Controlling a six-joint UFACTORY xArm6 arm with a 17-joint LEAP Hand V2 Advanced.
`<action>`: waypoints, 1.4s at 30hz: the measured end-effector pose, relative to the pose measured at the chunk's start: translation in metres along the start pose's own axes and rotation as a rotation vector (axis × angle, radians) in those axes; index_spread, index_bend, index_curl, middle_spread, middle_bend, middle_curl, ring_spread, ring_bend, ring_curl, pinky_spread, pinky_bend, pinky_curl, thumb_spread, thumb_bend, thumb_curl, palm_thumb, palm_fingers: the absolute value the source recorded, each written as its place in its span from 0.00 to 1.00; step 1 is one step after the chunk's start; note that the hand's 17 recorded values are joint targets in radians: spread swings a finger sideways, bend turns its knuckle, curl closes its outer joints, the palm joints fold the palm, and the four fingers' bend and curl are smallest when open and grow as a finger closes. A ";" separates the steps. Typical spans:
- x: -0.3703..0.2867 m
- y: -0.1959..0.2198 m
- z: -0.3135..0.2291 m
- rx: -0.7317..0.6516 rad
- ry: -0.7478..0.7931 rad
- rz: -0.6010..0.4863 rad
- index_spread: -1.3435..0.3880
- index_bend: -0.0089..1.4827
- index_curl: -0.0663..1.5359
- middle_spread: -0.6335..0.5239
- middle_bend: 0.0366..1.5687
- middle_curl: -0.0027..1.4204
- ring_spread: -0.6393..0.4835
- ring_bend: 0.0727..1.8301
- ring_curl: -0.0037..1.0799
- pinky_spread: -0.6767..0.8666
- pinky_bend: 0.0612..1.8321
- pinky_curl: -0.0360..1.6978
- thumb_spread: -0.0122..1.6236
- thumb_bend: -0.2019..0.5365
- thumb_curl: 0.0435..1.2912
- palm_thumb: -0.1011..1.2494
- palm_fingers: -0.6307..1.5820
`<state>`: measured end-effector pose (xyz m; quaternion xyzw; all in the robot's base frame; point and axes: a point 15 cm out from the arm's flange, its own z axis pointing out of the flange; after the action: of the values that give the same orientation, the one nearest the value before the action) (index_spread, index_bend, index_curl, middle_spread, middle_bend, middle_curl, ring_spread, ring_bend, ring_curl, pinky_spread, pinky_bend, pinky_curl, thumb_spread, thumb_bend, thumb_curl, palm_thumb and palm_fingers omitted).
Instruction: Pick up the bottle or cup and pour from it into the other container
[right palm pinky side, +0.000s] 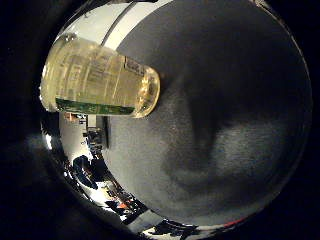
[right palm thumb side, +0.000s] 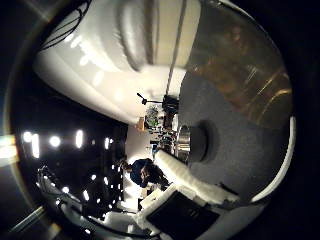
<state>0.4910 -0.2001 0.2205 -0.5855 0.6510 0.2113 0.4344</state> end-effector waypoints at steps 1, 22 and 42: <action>-0.004 -0.001 0.004 -0.008 -0.002 -0.006 0.63 0.12 0.22 0.54 0.14 0.24 0.65 0.25 0.26 0.64 0.36 0.03 0.59 0.24 0.21 0.45 0.45; -0.026 0.009 0.030 -0.105 -0.071 0.007 0.63 0.64 0.50 0.45 0.74 0.50 0.41 0.68 0.53 0.27 0.78 0.20 0.53 0.26 0.38 0.79 0.84; -0.107 -0.008 0.004 -0.227 0.134 -0.207 0.66 0.81 0.58 0.45 0.89 0.55 0.37 0.74 0.71 0.32 0.80 0.36 0.17 0.25 0.65 0.88 0.78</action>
<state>0.4928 -0.1366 0.3068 -0.7074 0.5867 0.1984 0.3406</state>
